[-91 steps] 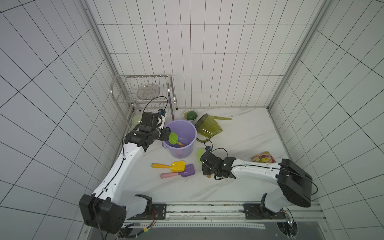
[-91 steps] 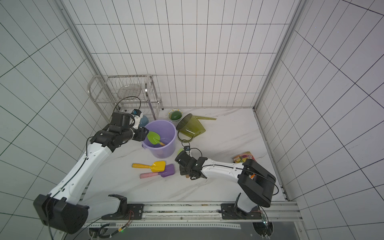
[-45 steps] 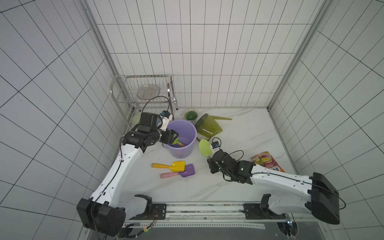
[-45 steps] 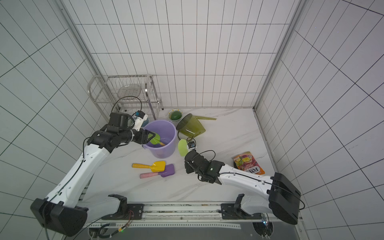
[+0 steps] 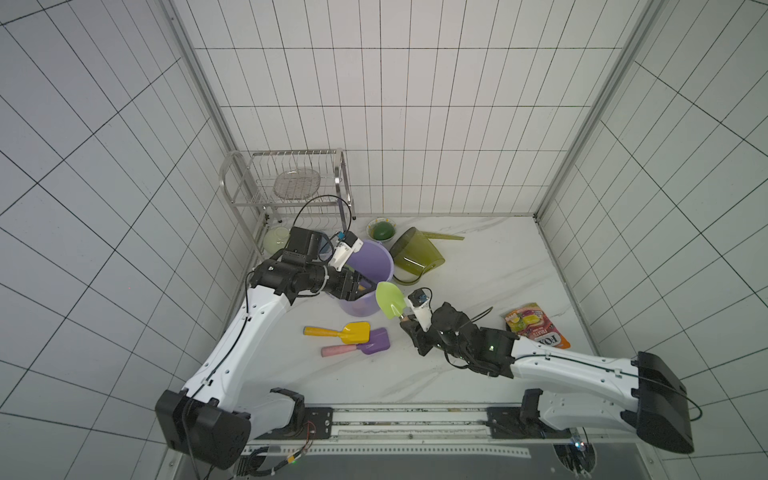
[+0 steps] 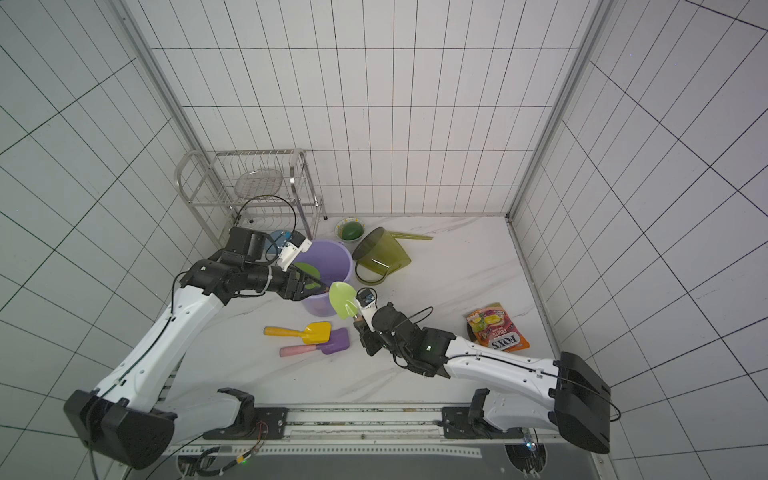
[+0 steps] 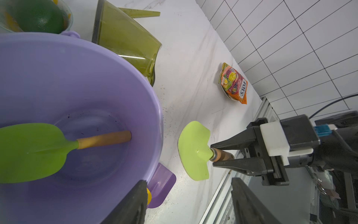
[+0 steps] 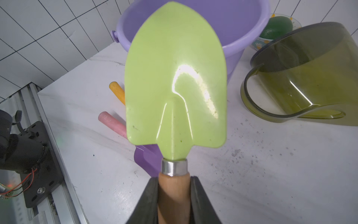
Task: Organize the gardening tools
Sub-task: Pick up the gardening tool from the center of the board.
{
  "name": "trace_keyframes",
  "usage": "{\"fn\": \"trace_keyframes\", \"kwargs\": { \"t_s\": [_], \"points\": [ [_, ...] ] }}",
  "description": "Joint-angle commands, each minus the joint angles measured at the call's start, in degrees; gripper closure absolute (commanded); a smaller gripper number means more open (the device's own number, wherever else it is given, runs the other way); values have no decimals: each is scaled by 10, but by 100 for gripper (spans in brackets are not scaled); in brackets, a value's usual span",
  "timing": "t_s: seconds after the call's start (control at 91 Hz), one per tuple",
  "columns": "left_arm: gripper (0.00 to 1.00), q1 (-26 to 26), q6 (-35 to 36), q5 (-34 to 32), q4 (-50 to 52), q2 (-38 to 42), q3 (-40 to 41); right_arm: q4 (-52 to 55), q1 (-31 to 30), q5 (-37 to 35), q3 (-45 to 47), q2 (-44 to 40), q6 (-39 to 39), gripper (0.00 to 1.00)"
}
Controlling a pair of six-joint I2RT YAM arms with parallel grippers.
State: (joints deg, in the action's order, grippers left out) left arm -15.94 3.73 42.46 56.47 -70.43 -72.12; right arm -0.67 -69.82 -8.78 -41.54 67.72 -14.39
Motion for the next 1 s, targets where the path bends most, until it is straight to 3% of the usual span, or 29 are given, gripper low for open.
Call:
{"fn": "trace_keyframes", "kwargs": {
  "t_s": [0.0,0.121,0.561,0.748,0.88,0.989],
  "points": [
    [30,-9,21,33,15,-5,-8,-53,-10,12,2,-1,32,89],
    [36,-22,27,19,17,-11,-4,-69,-17,11,2,-1,43,89],
    [85,-24,18,8,6,-19,-4,-81,-28,-9,1,1,48,89],
    [96,-24,17,5,3,-17,-7,-72,-28,-18,-6,3,41,86],
    [100,-24,14,-15,-1,-10,-15,-55,-29,-18,-15,2,32,77],
    [100,-23,13,-44,0,-6,-31,-37,-28,-20,-26,-4,17,62]
  ]
}}
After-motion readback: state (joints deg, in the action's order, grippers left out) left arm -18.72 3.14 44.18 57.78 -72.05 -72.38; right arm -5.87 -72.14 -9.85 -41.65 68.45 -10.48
